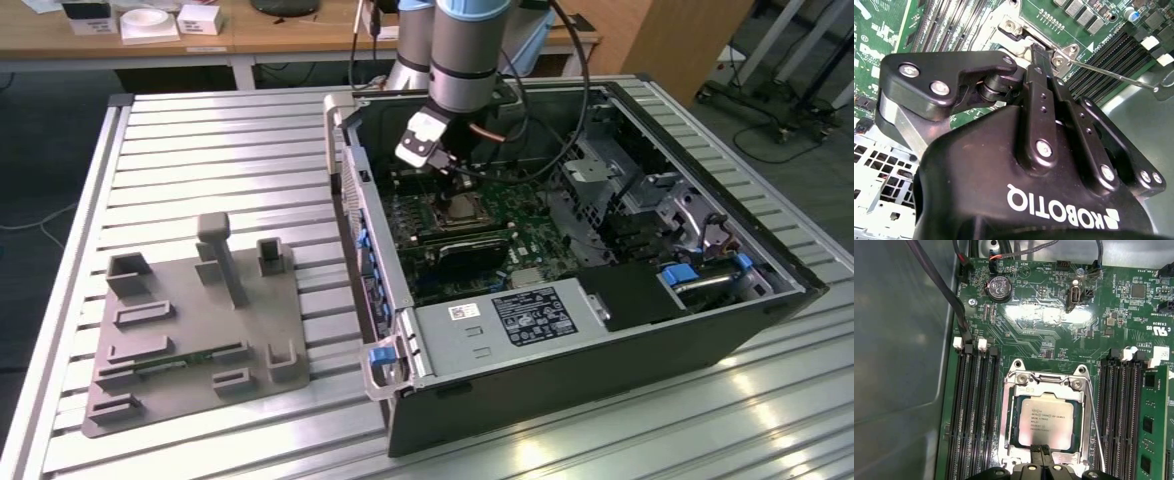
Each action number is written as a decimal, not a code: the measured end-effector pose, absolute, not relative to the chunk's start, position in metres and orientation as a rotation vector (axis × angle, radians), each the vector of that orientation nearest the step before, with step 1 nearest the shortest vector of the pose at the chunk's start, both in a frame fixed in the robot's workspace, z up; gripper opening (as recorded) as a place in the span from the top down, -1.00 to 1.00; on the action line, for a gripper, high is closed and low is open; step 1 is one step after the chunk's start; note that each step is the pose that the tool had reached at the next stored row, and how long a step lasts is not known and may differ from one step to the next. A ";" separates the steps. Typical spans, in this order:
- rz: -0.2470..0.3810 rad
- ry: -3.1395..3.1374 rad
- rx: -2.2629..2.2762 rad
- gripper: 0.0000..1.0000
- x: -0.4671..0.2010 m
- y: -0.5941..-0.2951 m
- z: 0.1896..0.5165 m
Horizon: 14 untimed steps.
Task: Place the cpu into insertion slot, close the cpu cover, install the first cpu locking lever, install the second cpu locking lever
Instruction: 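Close the cpu cover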
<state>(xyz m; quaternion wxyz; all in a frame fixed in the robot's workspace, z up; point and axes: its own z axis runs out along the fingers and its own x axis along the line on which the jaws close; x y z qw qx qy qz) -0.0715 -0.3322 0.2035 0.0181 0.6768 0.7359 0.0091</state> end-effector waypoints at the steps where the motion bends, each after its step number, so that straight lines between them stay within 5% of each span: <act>1: 0.028 2.286 2.102 0.80 -0.072 -0.332 0.203; 14: 0.028 2.286 2.102 0.80 -0.072 -0.332 0.202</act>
